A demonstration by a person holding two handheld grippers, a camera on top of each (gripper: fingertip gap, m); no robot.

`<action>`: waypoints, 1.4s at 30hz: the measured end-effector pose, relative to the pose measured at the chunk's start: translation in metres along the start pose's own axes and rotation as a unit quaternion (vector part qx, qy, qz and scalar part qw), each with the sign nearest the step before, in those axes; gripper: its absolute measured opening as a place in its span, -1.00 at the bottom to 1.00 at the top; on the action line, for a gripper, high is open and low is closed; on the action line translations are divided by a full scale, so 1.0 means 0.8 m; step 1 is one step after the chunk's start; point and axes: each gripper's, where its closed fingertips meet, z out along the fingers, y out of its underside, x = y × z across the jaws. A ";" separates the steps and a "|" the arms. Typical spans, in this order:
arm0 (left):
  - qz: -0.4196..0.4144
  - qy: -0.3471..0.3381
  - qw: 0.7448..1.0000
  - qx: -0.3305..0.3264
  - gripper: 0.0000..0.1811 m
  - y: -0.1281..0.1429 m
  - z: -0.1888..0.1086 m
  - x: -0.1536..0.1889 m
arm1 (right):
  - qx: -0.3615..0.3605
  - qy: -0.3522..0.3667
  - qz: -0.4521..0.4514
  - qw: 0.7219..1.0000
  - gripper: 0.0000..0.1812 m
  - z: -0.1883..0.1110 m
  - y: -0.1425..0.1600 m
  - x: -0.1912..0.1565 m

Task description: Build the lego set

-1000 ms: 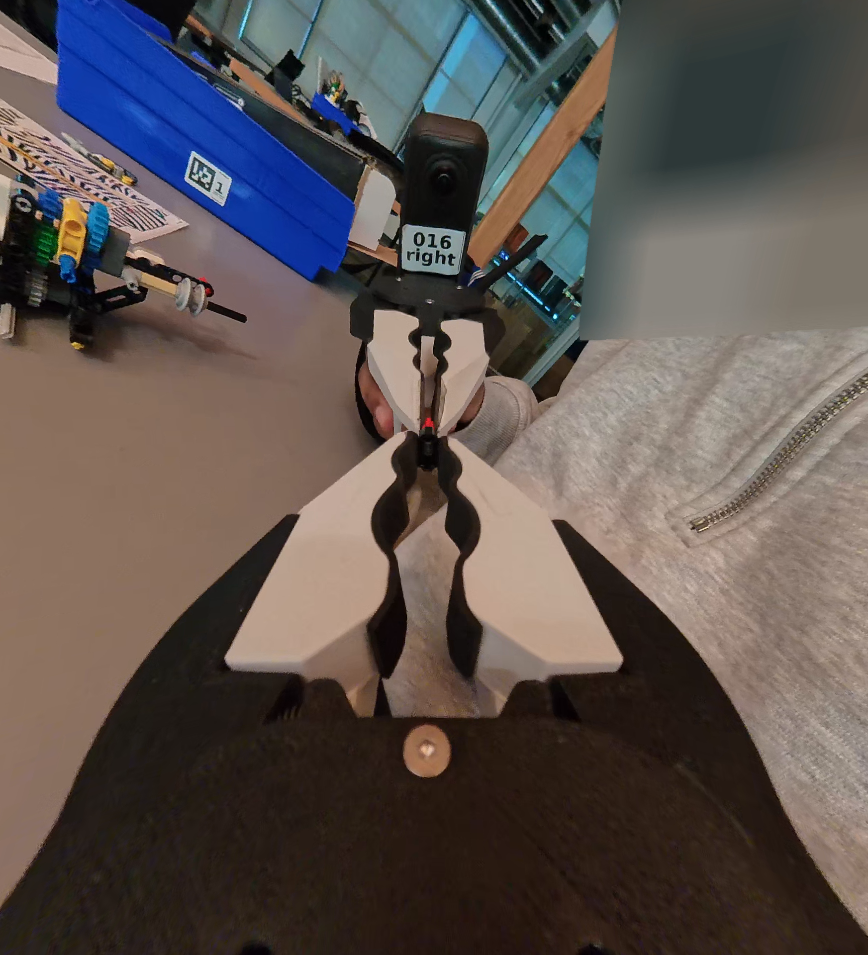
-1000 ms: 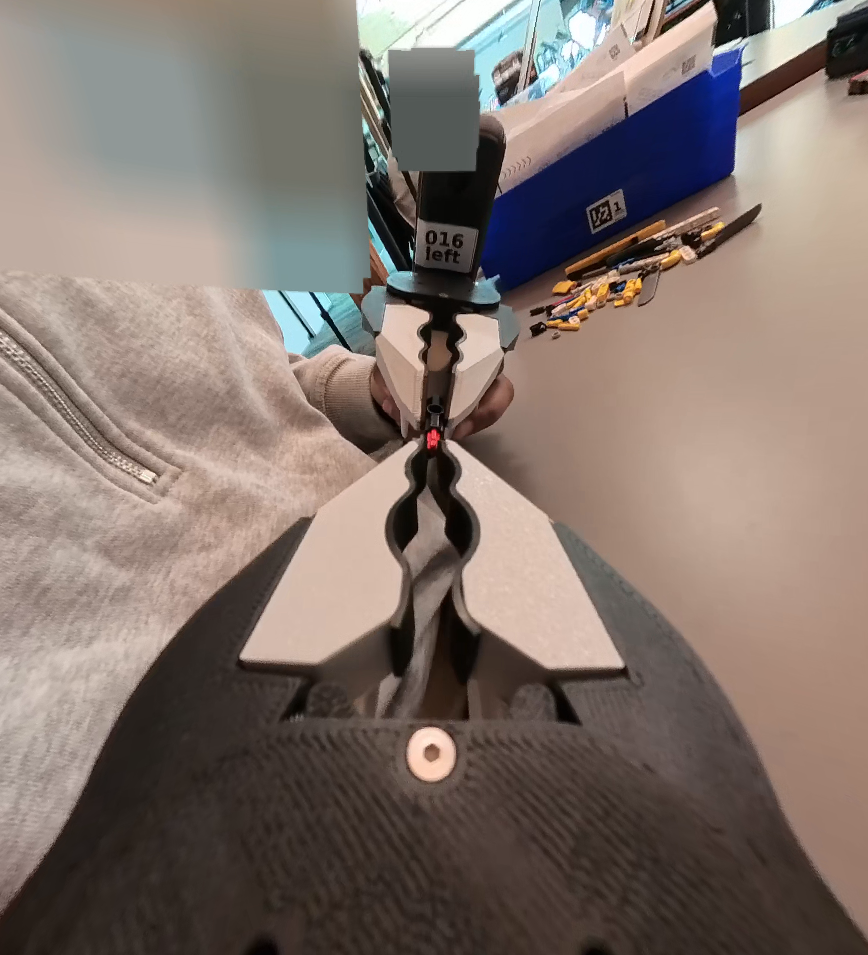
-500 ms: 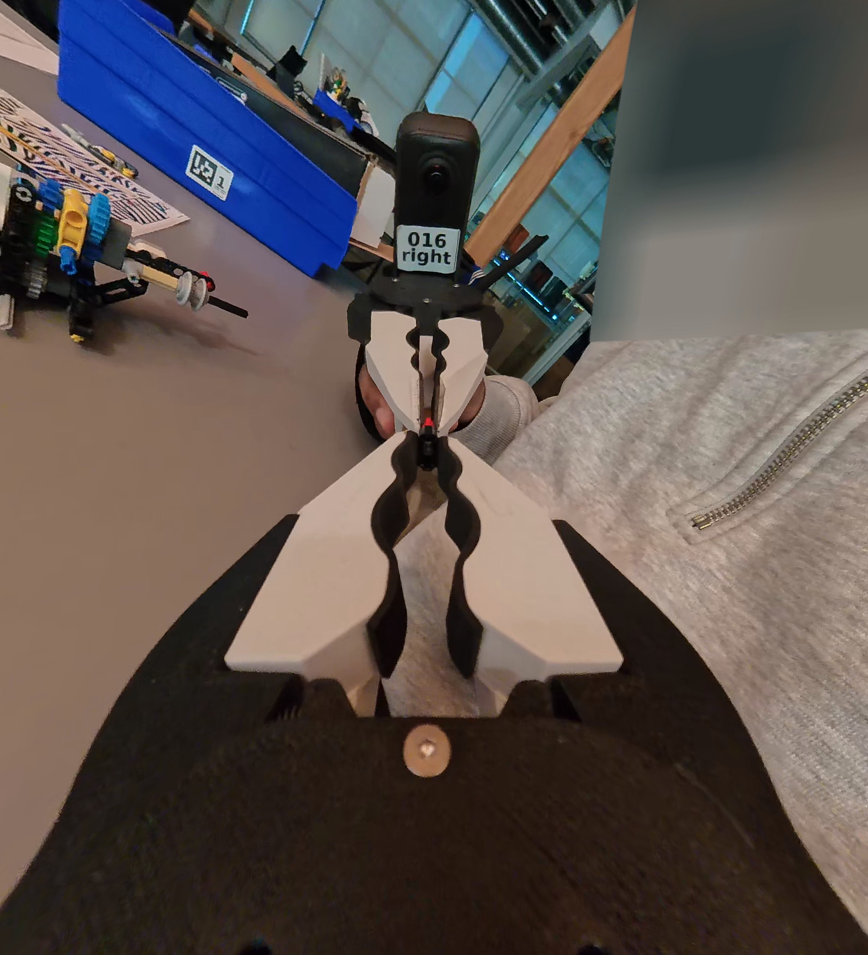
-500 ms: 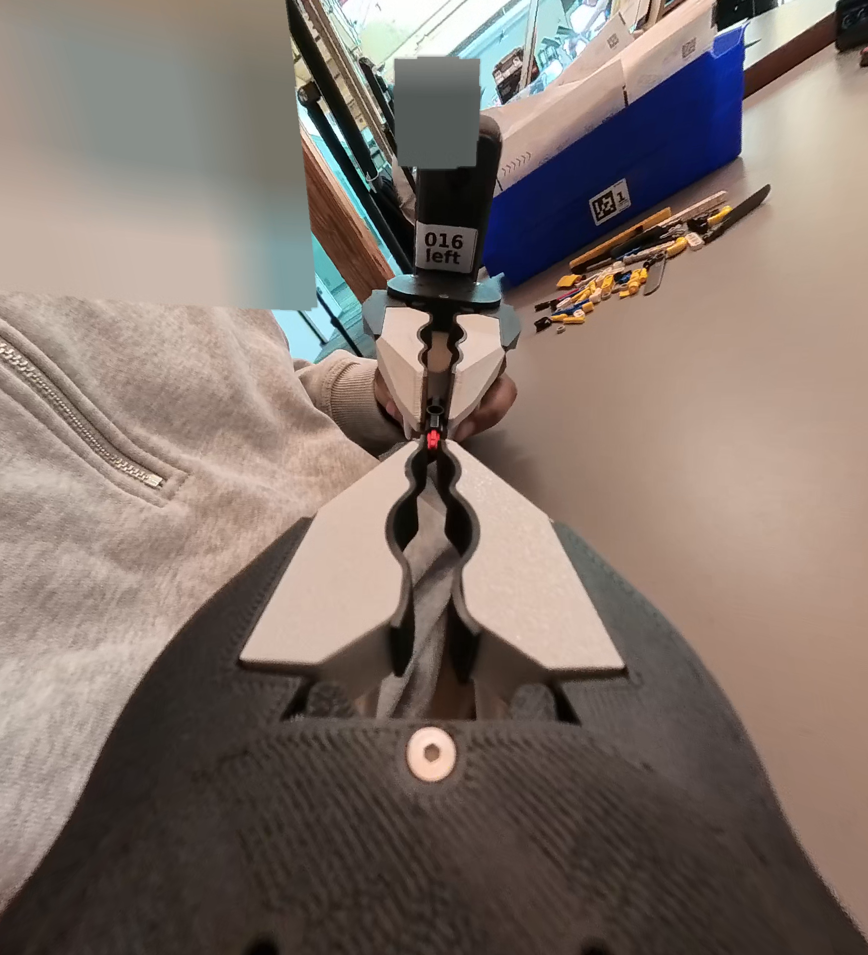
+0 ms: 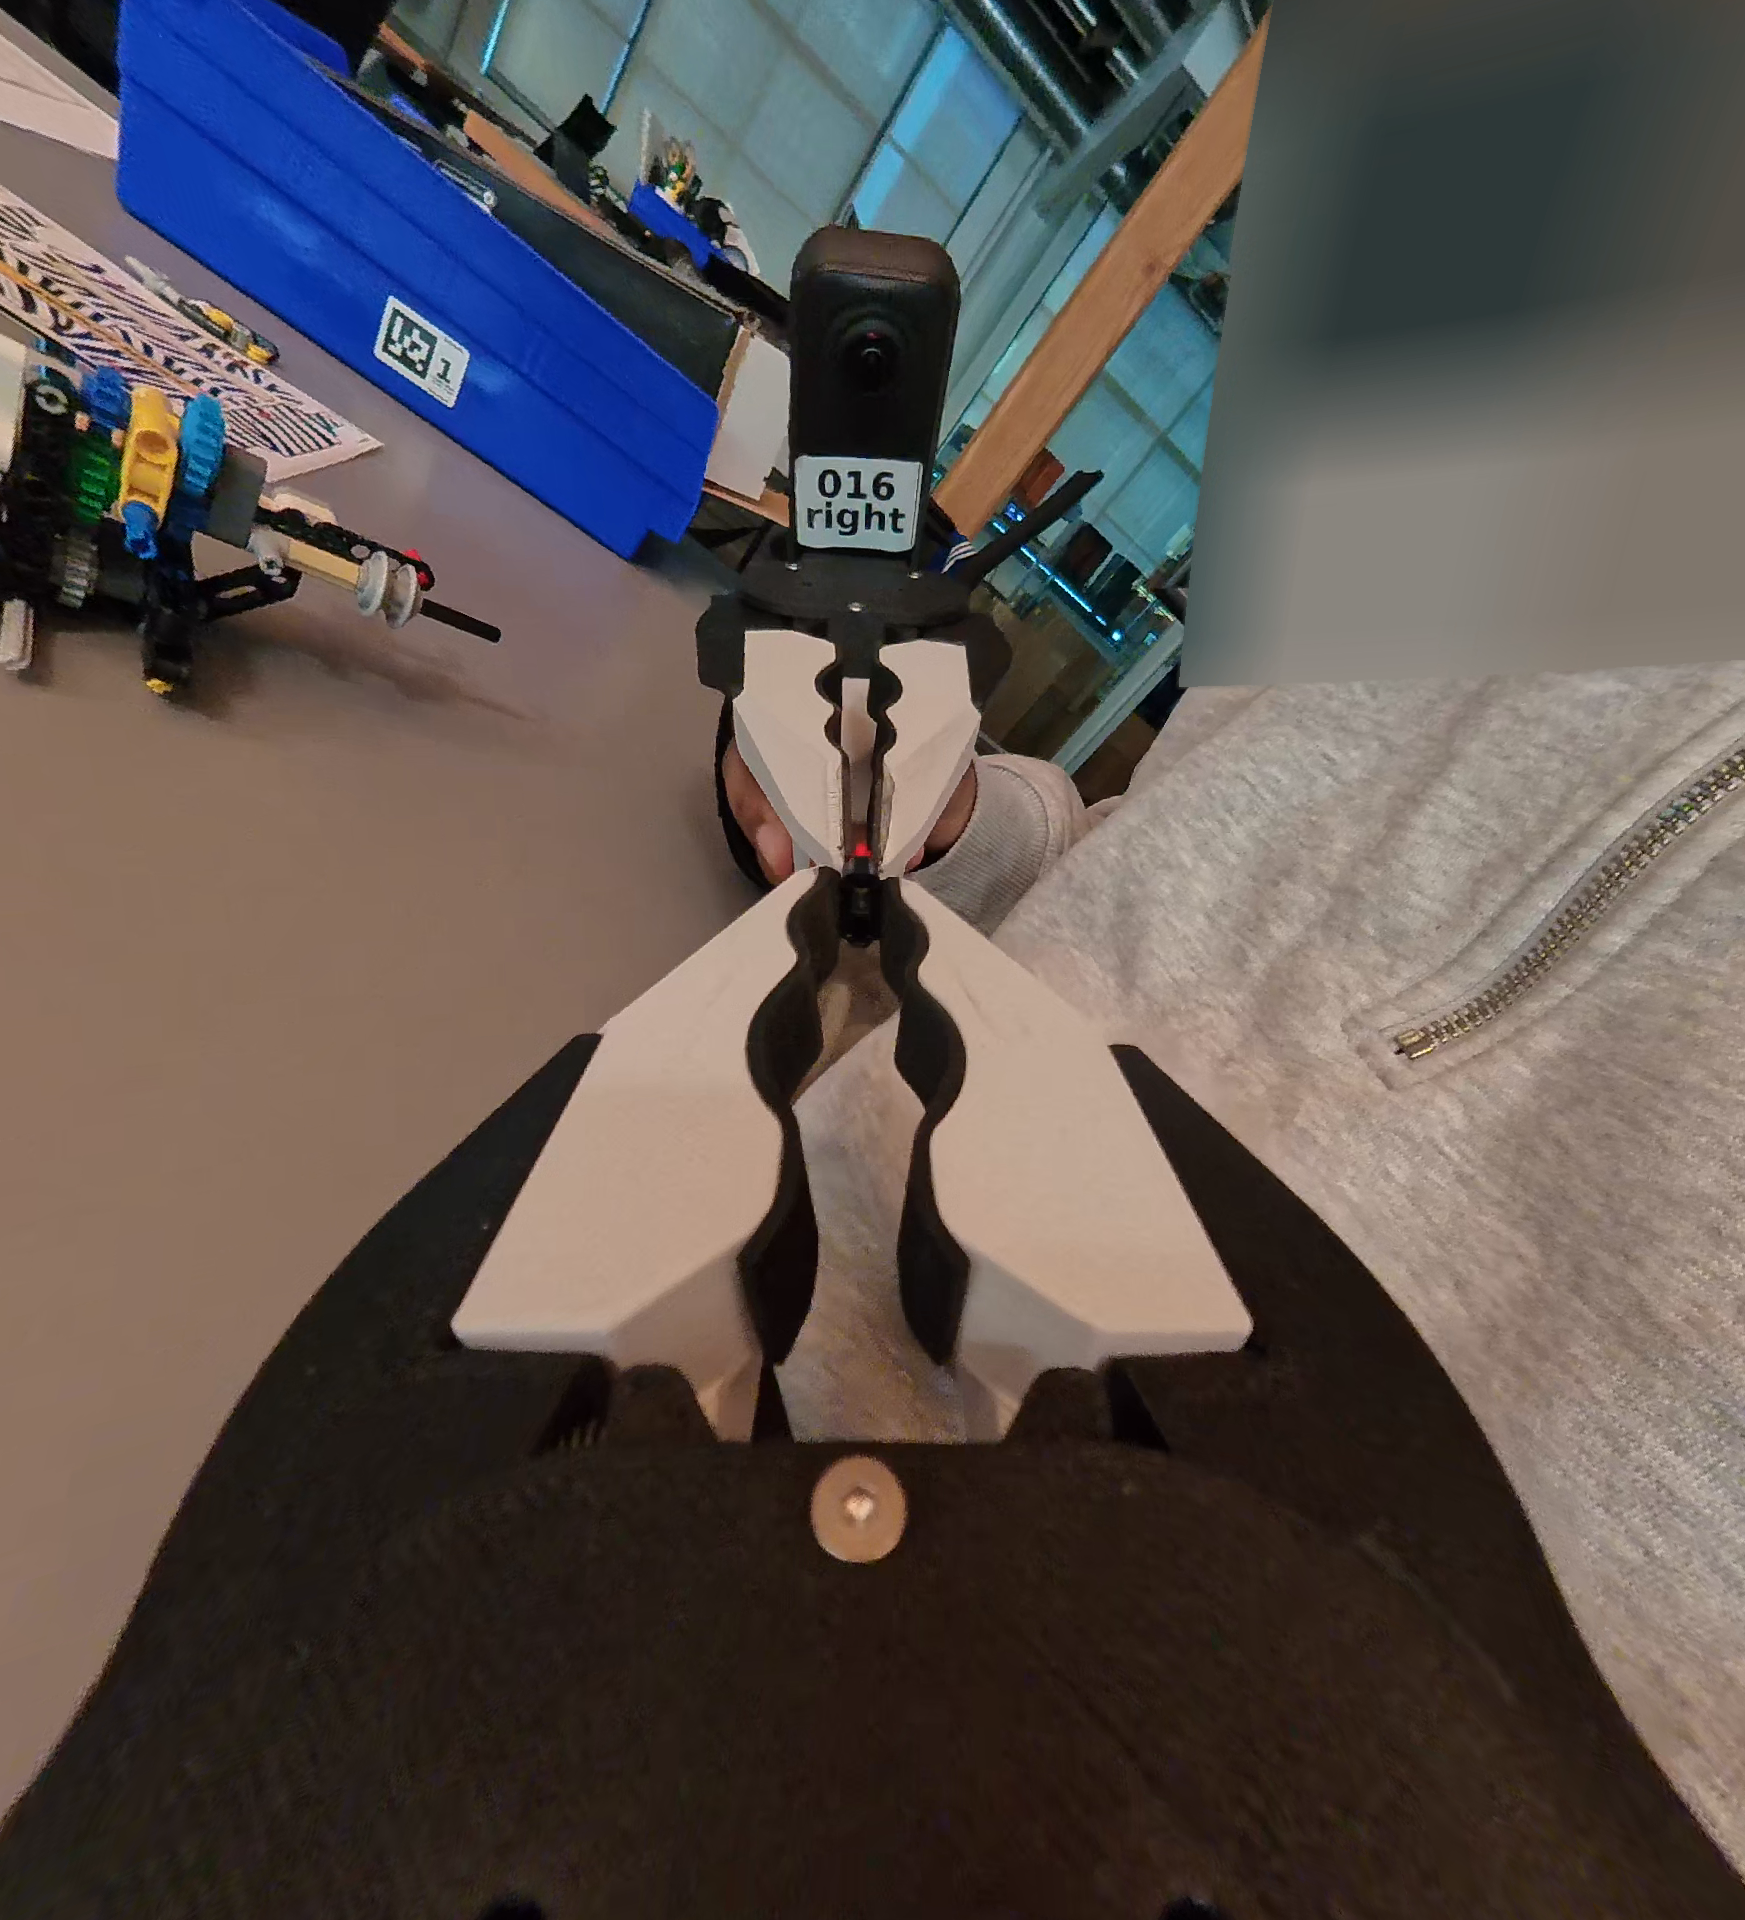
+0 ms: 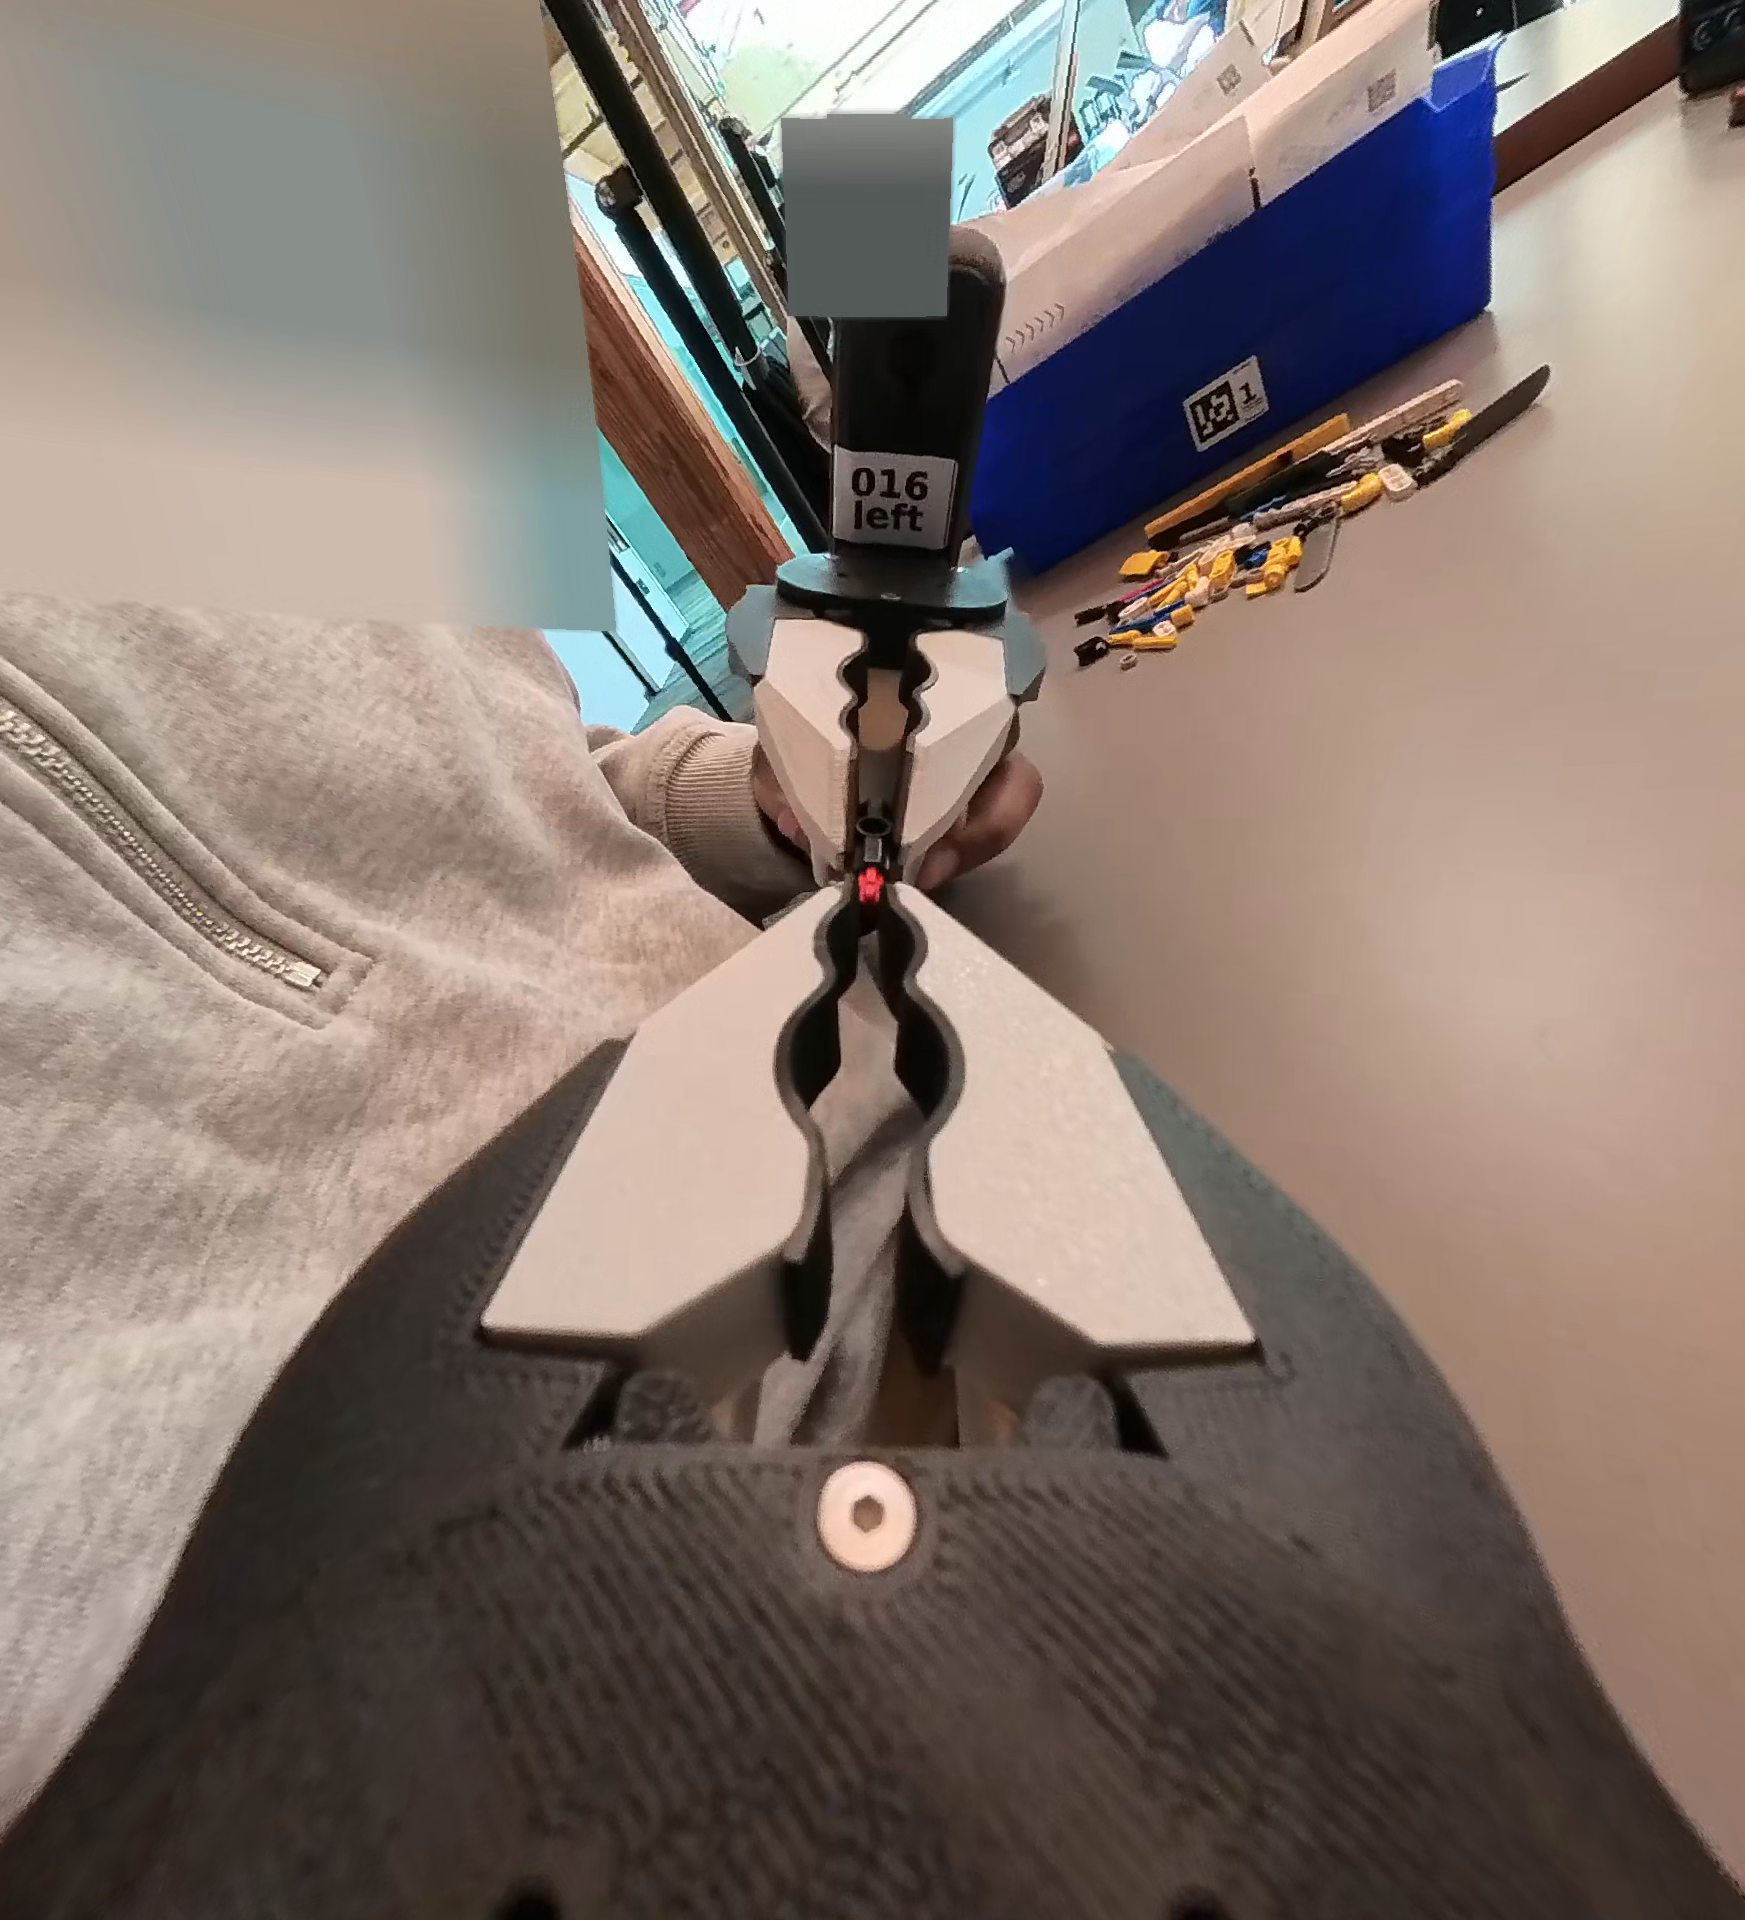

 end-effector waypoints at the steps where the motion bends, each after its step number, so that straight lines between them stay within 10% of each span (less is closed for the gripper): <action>1: 0.000 0.000 1.000 0.000 -0.94 0.000 0.000 0.000 | 0.000 0.001 -0.002 1.000 -0.98 0.000 0.000 0.000; 42: -0.002 -0.033 0.998 0.051 -0.75 -0.019 -0.003 -0.010 | 0.092 -0.002 0.101 0.991 -0.98 -0.014 -0.028 0.019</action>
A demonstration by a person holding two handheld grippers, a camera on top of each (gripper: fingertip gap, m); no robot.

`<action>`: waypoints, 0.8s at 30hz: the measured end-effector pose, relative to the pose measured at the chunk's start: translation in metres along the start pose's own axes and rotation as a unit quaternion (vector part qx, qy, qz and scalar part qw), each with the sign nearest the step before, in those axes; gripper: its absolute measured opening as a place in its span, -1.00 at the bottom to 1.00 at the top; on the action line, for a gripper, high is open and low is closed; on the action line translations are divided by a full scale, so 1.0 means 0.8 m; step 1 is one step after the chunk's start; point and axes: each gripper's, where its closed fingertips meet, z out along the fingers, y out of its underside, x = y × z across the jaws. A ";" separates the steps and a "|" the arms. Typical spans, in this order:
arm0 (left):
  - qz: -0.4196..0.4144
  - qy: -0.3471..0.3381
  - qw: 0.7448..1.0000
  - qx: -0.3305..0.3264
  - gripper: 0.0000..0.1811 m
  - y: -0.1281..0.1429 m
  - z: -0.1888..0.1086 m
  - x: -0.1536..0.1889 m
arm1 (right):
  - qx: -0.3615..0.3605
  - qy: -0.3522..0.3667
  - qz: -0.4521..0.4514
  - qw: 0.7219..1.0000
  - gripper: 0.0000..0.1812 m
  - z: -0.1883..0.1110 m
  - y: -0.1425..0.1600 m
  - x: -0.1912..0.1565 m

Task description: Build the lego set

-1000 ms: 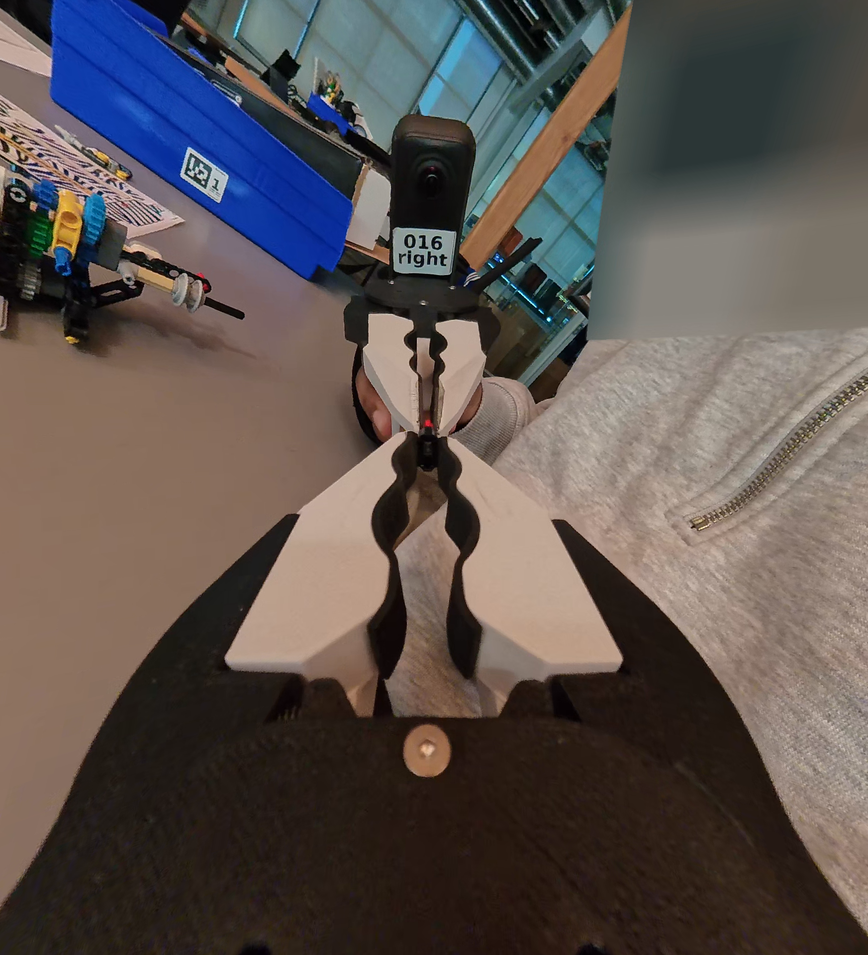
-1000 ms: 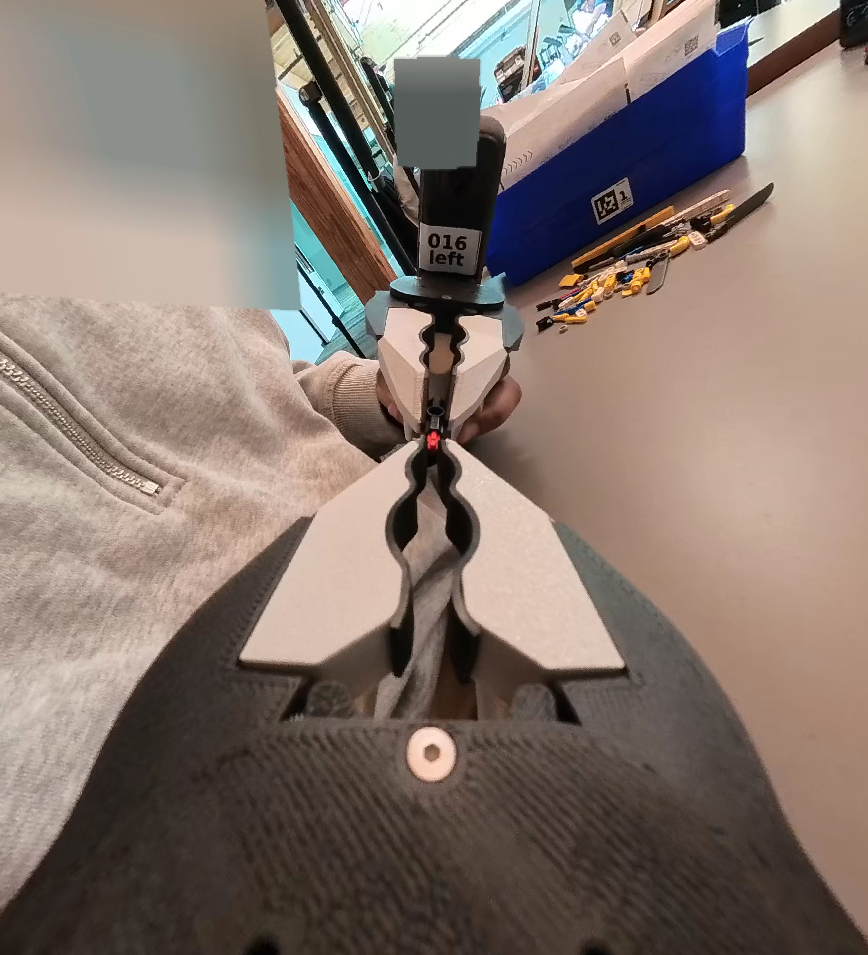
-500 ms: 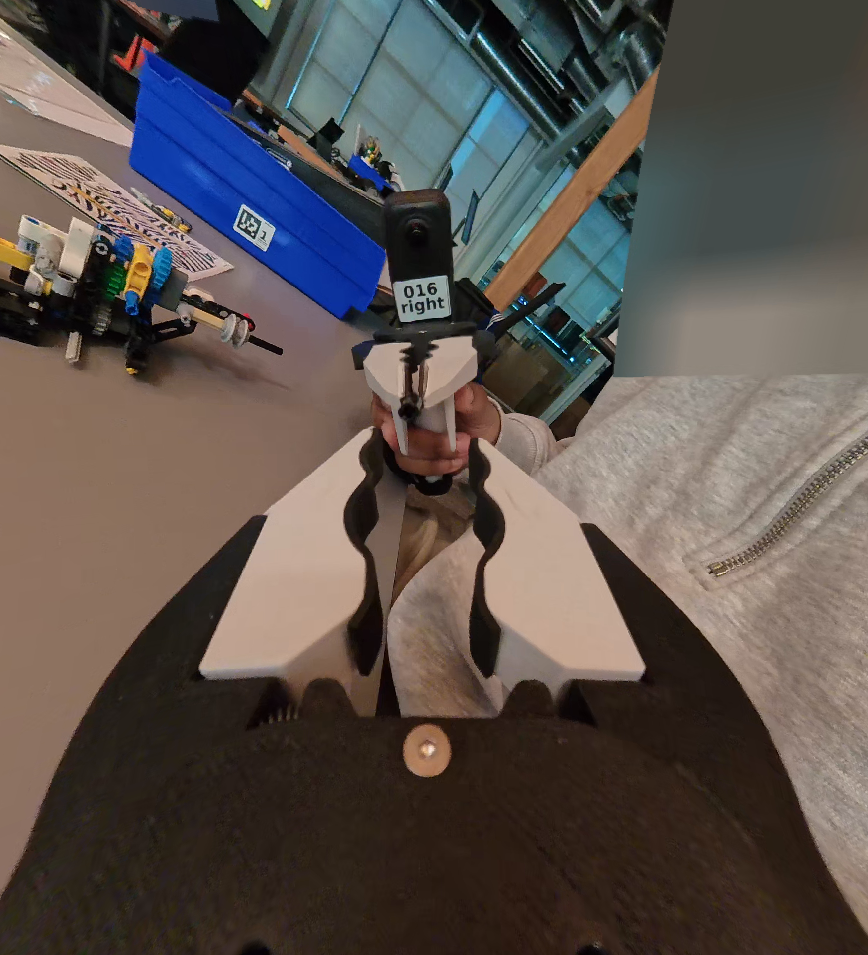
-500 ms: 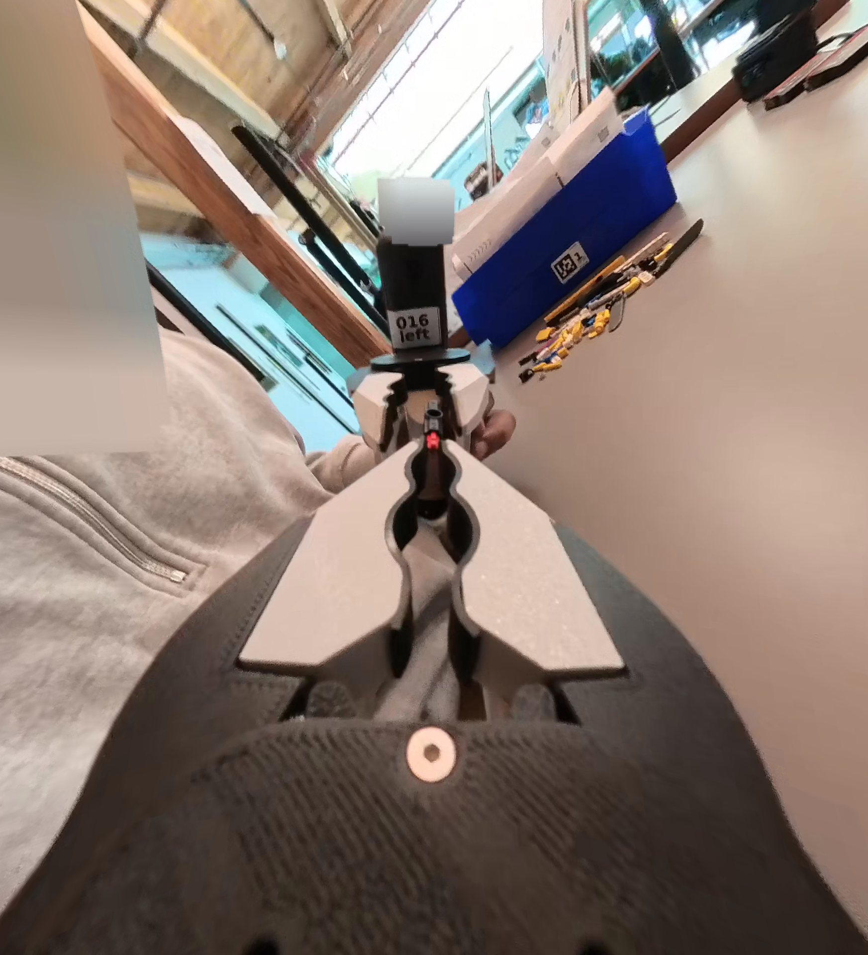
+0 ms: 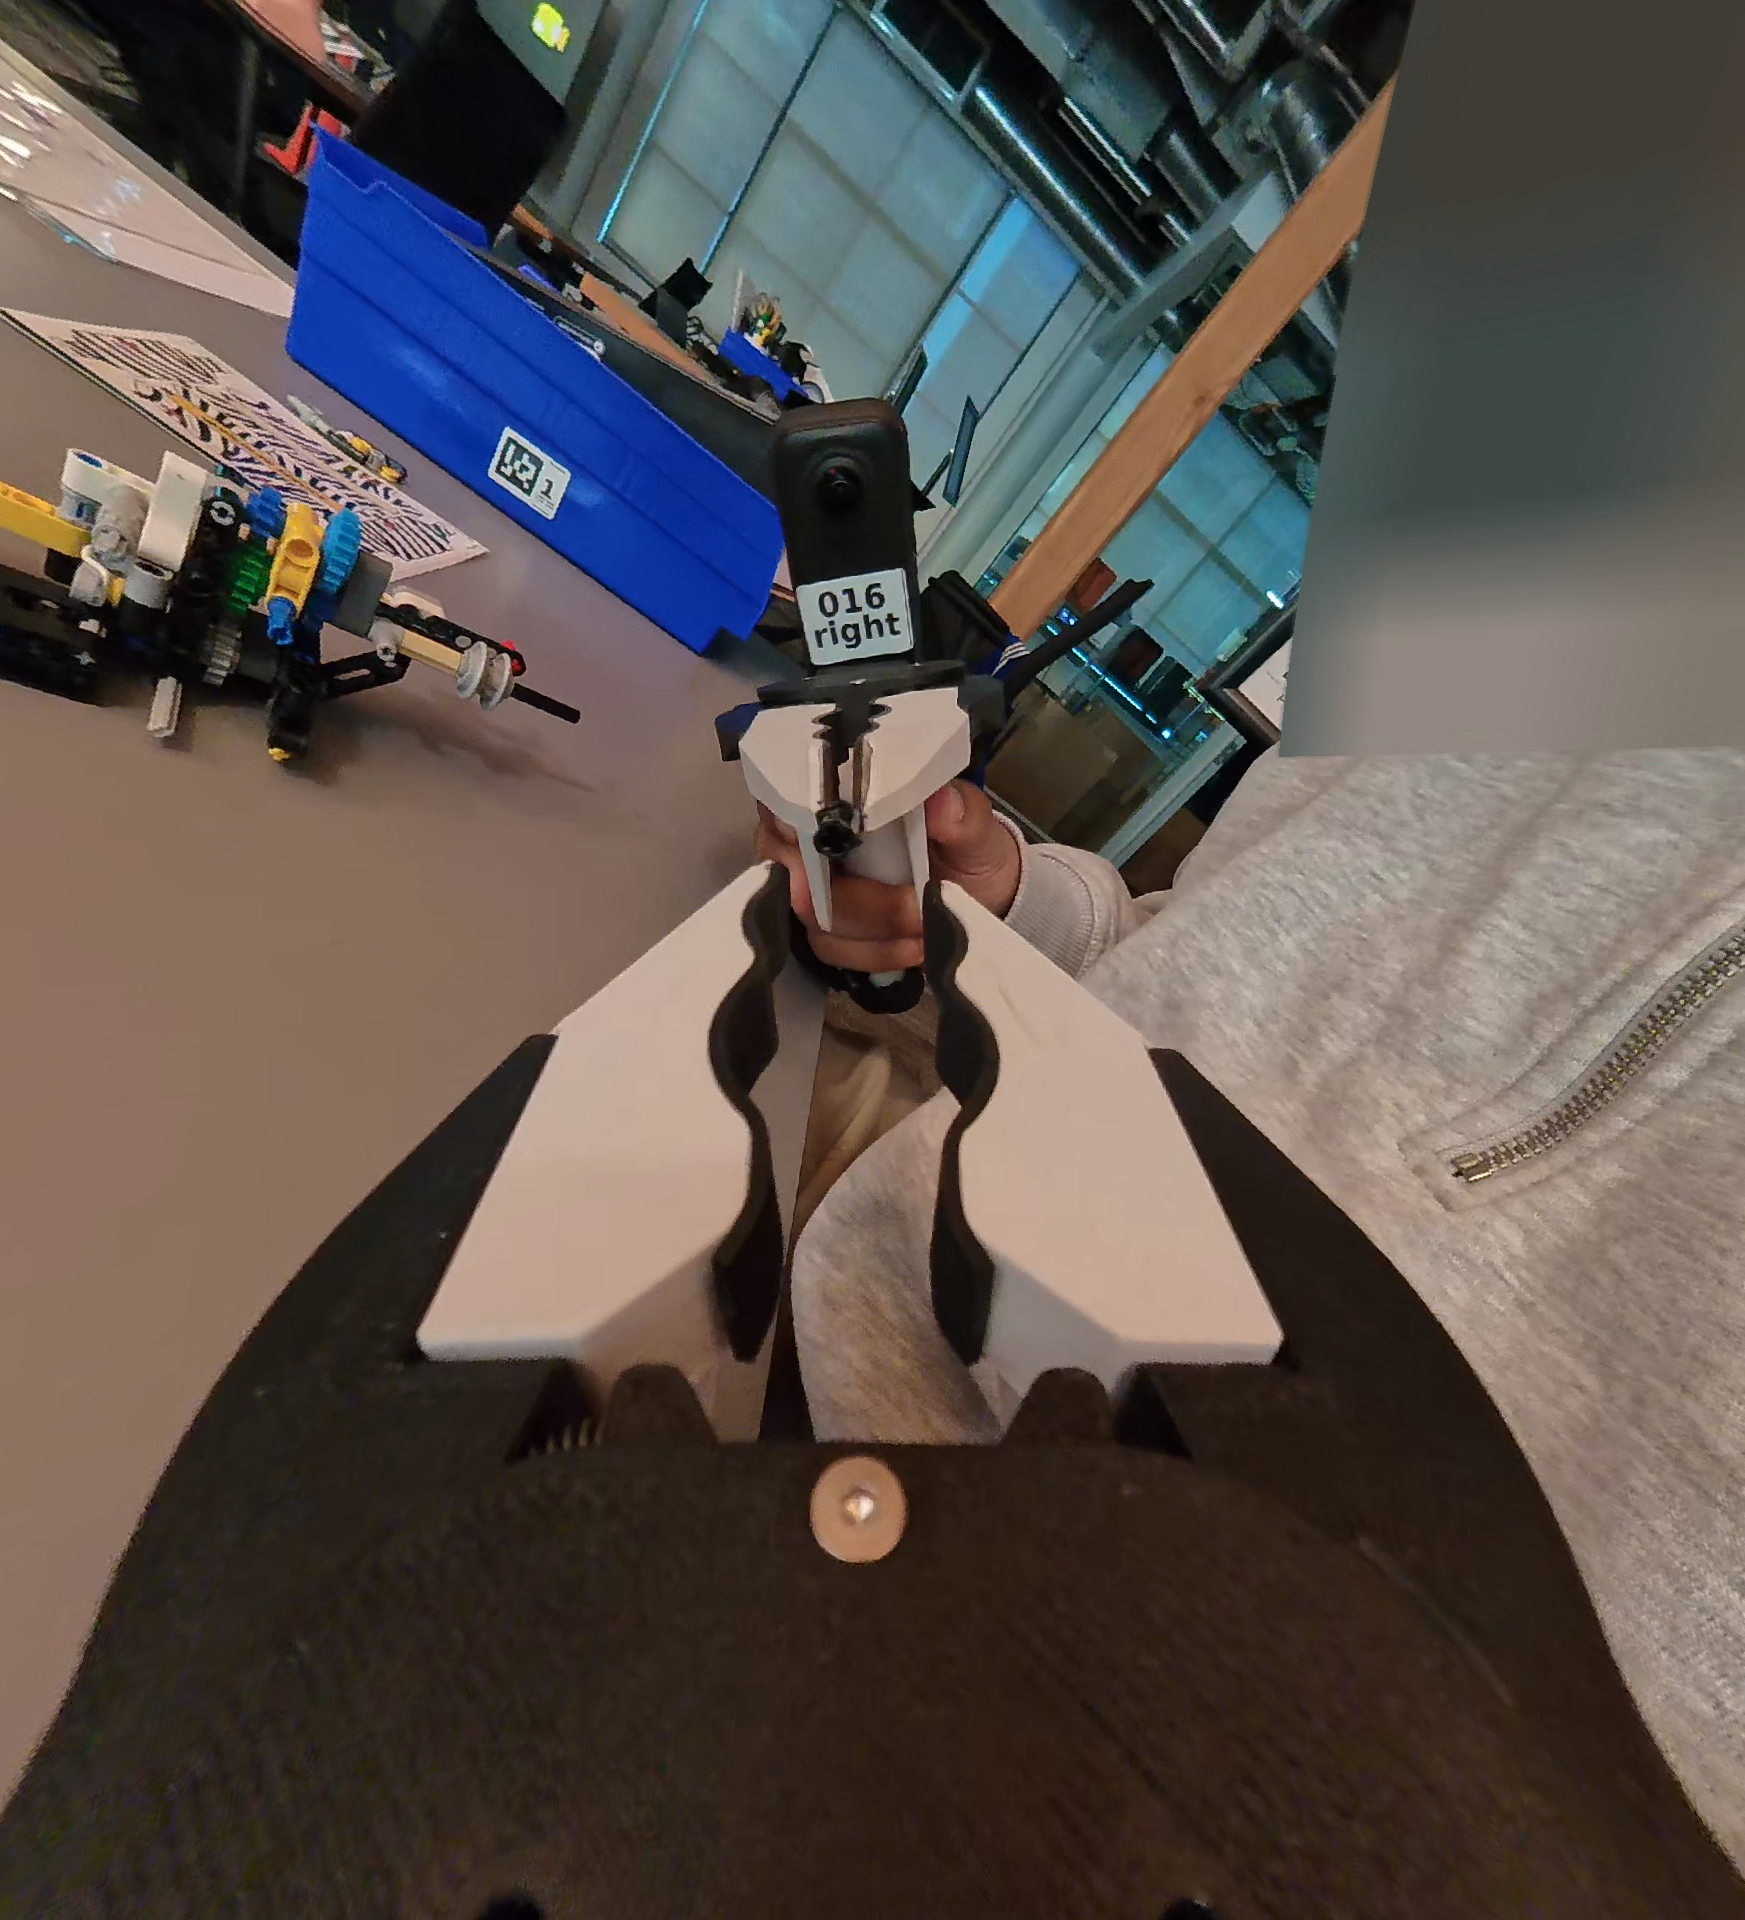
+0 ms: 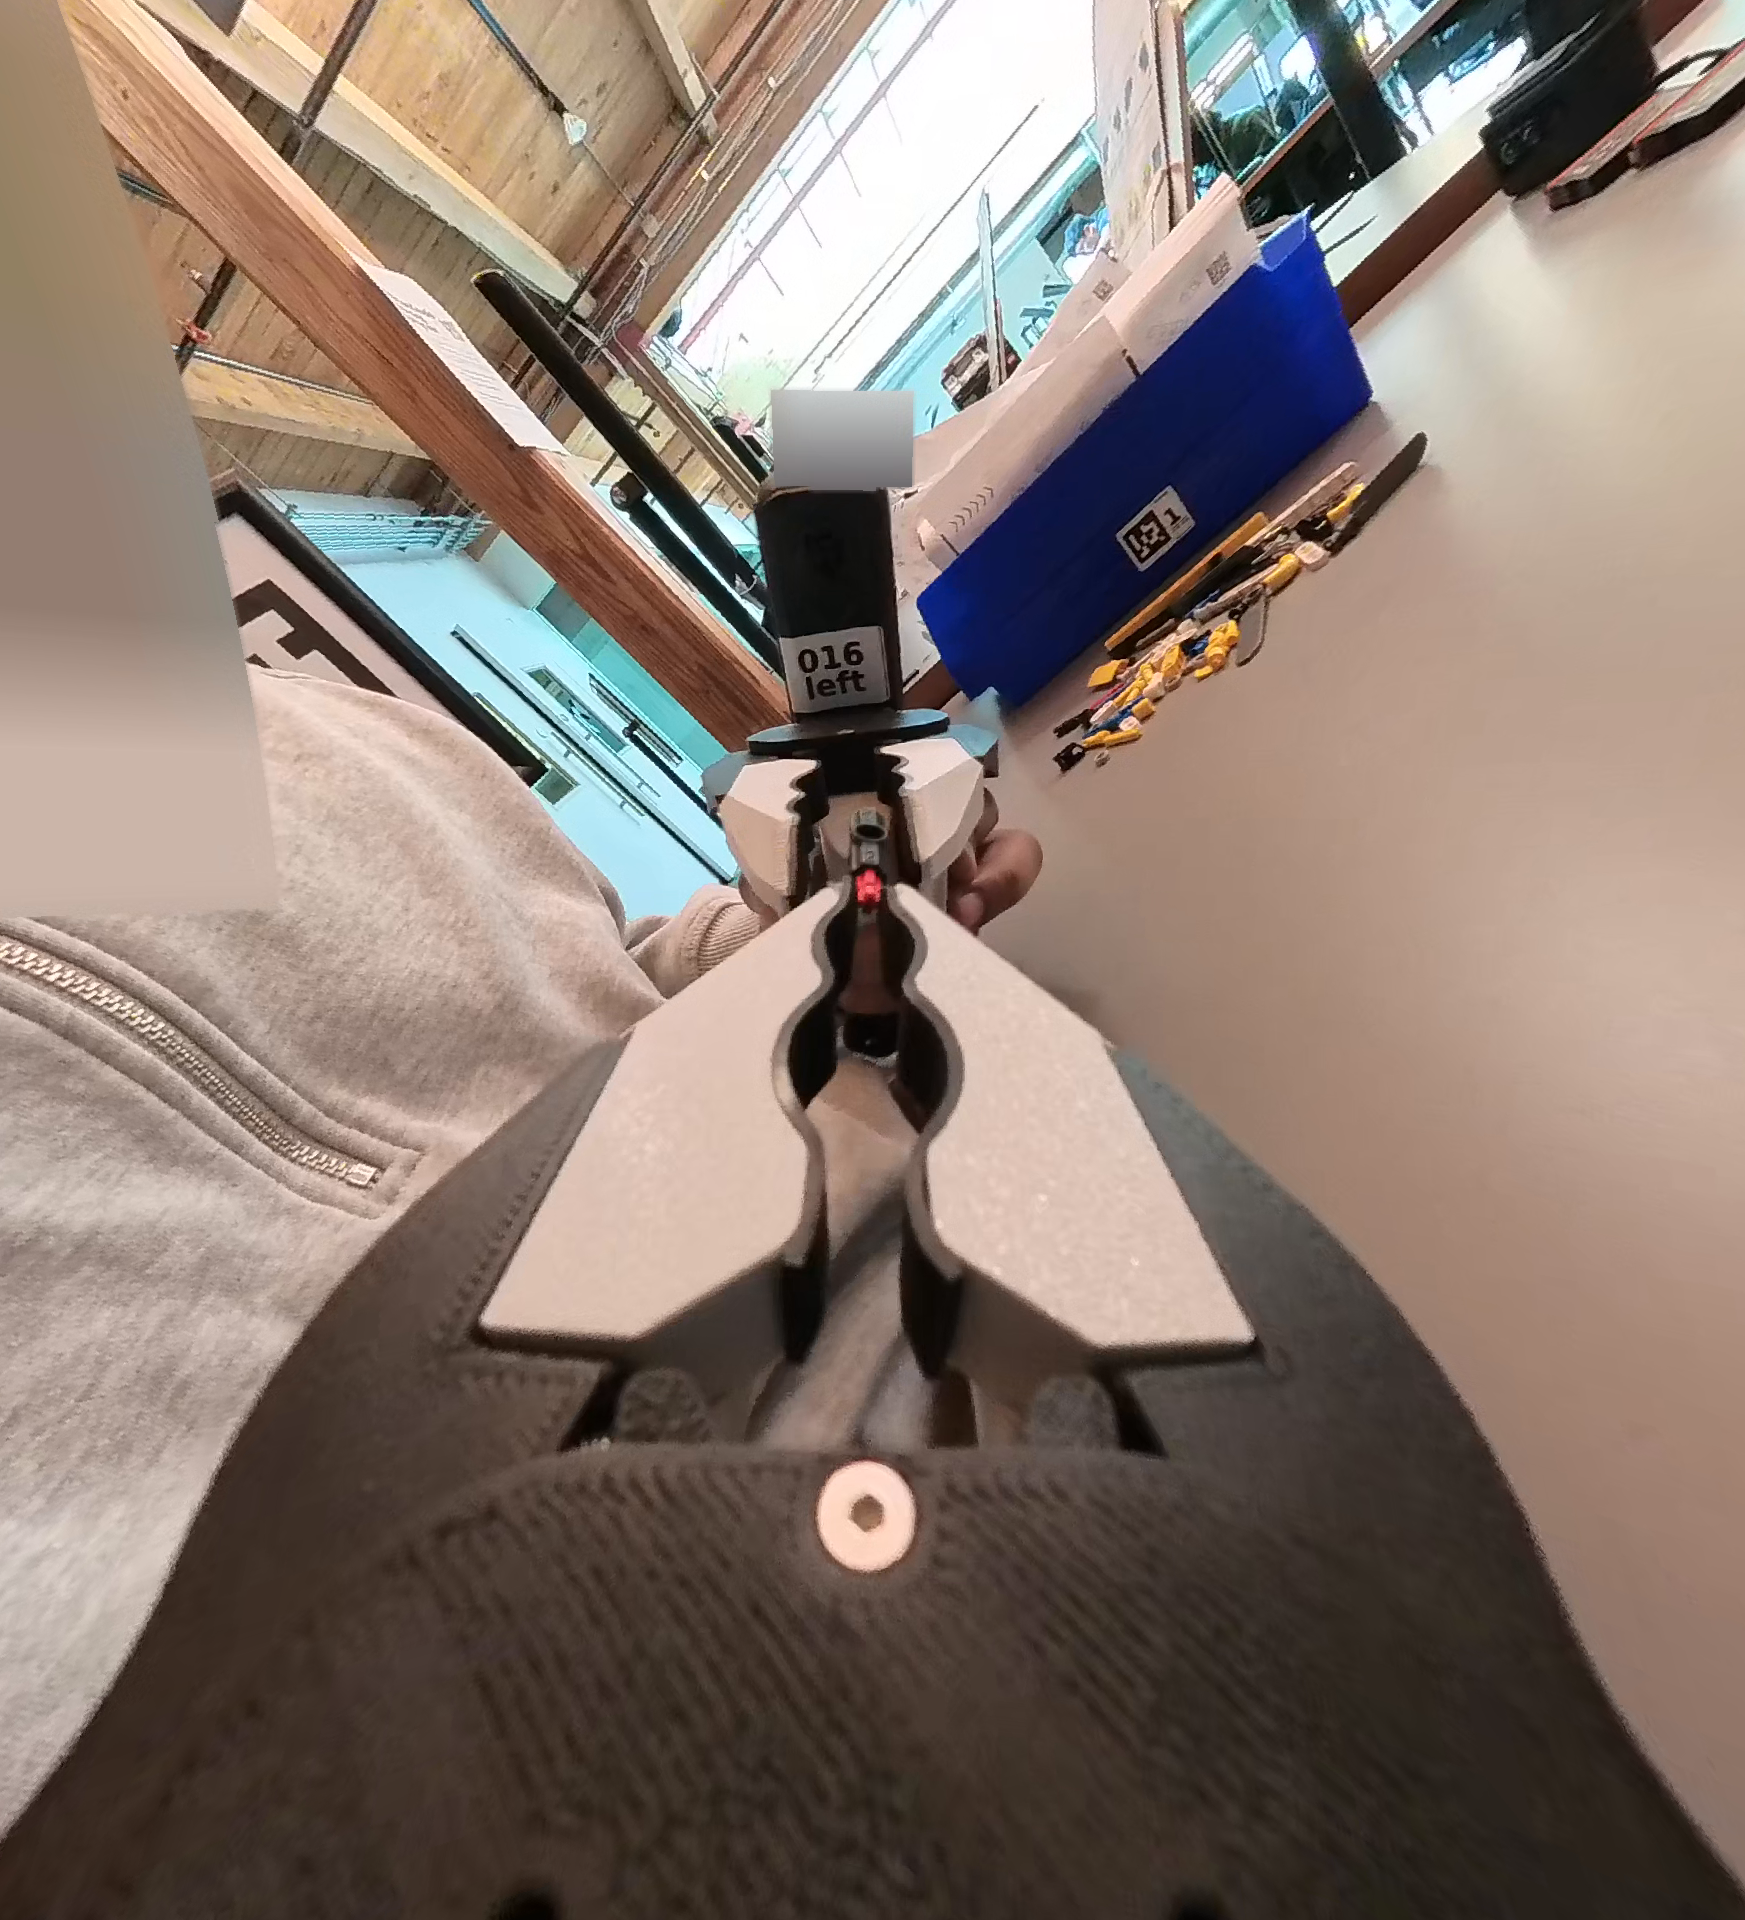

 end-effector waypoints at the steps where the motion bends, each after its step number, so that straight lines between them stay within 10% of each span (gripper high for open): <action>1: -0.001 0.000 1.000 0.000 -0.76 0.000 0.000 0.000 | 0.001 0.001 0.000 1.000 -0.98 0.000 -0.001 0.001; 24: 0.003 -0.003 1.000 0.023 -1.00 -0.007 -0.002 -0.002 | -0.032 -0.012 0.005 0.999 -0.98 0.009 0.017 -0.001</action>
